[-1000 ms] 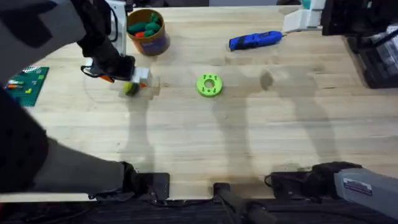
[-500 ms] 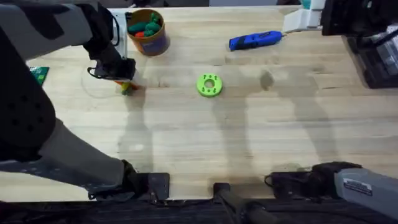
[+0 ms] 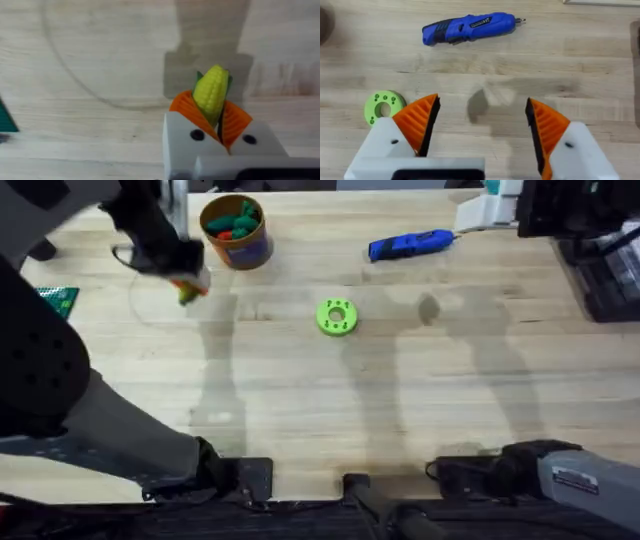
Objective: Pick up the gripper from the table and insert it into the empty holder that is missing its gripper. Then pick up a screw, insert it into the mounting hole, and use the screwdriver to tighten it. Finally, clean up the table by picking up the vegetable and placing it into the bucket.
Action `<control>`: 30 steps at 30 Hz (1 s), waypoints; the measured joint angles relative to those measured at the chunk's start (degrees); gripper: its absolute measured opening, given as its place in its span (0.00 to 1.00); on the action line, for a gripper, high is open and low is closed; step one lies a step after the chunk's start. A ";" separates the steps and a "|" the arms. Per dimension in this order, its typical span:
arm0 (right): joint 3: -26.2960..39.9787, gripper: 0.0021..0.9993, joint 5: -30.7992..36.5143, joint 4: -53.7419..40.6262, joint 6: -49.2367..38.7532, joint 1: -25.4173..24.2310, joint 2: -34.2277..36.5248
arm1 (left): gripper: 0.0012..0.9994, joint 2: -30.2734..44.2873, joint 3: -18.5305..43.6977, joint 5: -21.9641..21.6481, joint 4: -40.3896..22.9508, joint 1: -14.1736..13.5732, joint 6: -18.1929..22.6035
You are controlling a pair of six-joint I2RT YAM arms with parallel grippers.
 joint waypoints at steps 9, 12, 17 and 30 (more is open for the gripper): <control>0.00 0.99 0.00 0.00 0.00 0.00 -0.01 | 0.04 -0.48 11.33 7.78 9.88 0.00 -3.26; 0.00 0.99 0.00 0.00 0.00 0.00 0.00 | 0.04 -0.32 11.33 9.44 14.47 0.00 -5.18; 0.00 0.99 0.00 0.00 0.00 0.00 0.00 | 0.04 2.49 11.40 12.89 20.49 0.00 -9.12; 0.00 0.99 0.00 0.00 0.00 0.00 -0.01 | 0.33 10.56 11.38 17.96 24.46 0.00 -15.41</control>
